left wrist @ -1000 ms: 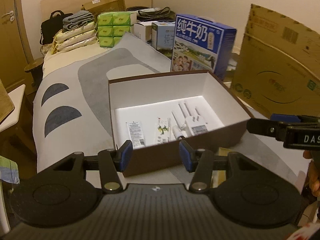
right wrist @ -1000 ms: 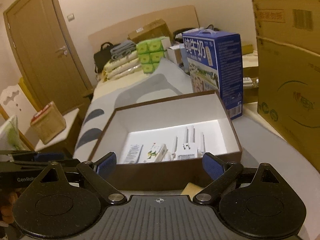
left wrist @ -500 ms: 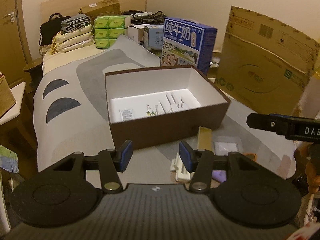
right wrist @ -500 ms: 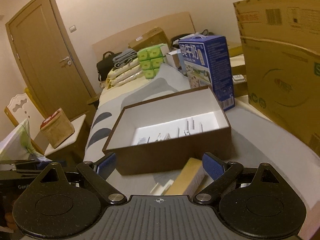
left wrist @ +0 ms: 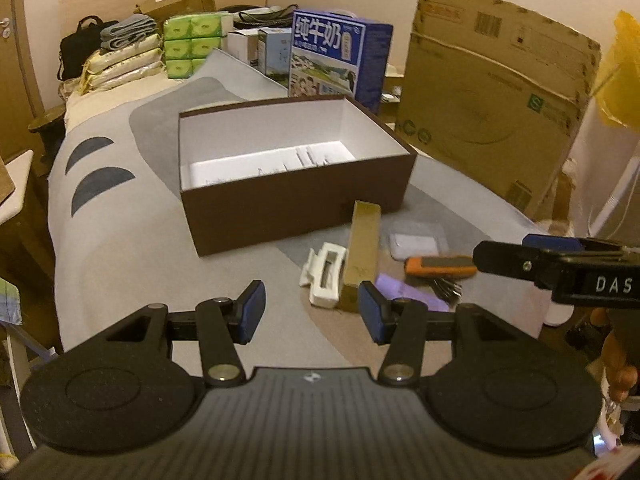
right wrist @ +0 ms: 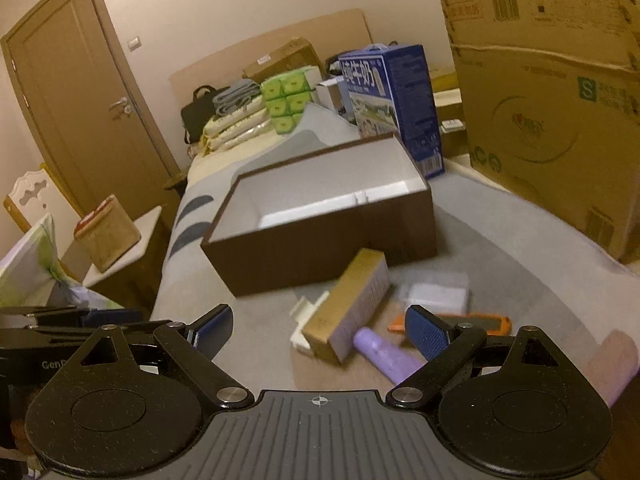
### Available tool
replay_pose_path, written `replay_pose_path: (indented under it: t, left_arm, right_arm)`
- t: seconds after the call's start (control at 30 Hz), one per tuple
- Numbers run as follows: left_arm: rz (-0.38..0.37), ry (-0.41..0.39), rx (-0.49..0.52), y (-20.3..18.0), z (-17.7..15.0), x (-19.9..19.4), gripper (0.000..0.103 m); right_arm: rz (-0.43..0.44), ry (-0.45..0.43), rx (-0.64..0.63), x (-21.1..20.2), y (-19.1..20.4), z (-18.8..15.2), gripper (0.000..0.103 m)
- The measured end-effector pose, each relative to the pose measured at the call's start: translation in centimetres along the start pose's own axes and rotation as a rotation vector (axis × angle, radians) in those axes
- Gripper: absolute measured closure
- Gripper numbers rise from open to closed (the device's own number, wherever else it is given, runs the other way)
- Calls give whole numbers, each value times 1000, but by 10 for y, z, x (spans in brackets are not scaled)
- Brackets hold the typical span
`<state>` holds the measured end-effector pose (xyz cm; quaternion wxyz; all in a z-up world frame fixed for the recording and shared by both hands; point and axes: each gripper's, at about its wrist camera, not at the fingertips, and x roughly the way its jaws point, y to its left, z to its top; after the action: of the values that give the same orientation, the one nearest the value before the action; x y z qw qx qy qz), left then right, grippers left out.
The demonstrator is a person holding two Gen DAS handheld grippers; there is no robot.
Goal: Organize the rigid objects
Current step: 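Reach the left tool to the white clip while the right tool reaches the lavender tube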
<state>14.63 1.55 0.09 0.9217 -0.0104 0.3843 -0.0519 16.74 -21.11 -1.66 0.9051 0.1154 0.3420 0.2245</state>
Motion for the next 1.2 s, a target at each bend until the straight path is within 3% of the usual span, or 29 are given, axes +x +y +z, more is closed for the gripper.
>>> replay_pose_path:
  t: [0.57,1.2]
  left_arm:
    - [-9,73,33,-17,-34,12,56]
    - [-2,131,69,-29,-45,42,56]
  right_arm:
    - [-65,83,-12,-4,-9,-44,13]
    - [-98,133,-11,15,-25,-60,13]
